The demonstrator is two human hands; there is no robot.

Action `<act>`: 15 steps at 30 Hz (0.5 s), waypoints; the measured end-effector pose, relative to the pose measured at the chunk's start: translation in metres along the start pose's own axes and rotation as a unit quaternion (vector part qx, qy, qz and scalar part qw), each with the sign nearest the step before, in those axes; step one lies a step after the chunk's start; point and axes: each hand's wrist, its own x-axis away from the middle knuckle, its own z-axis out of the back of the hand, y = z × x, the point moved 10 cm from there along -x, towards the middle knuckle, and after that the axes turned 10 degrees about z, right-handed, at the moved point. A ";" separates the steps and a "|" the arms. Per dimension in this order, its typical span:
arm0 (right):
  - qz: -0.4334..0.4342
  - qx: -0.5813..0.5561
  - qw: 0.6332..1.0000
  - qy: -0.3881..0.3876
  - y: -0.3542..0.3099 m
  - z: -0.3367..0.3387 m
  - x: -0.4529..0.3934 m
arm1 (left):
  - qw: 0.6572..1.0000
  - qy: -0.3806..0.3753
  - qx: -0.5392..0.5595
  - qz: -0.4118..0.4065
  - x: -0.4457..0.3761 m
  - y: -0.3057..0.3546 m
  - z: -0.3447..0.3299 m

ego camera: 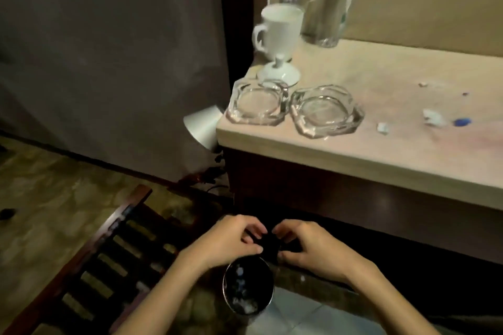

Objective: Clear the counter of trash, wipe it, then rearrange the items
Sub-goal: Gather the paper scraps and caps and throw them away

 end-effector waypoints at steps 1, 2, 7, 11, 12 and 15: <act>0.005 0.011 1.000 0.010 -0.011 0.016 0.008 | 1.000 0.004 -0.016 -0.015 0.008 0.017 0.010; 0.011 0.021 1.000 0.020 -0.021 0.032 0.016 | 0.999 0.007 -0.031 -0.028 0.014 0.034 0.020; 0.006 0.059 0.994 0.091 -0.056 0.101 0.056 | 0.990 0.006 -0.101 -0.099 0.036 0.109 0.050; -0.016 0.065 0.989 0.134 -0.060 0.141 0.084 | 0.981 0.018 -0.124 -0.147 0.038 0.159 0.060; -0.022 0.064 0.987 0.142 -0.058 0.149 0.090 | 0.979 0.018 -0.126 -0.157 0.038 0.171 0.061; -0.039 0.069 0.985 0.156 -0.044 0.170 0.103 | 0.975 0.019 -0.131 -0.176 0.032 0.204 0.063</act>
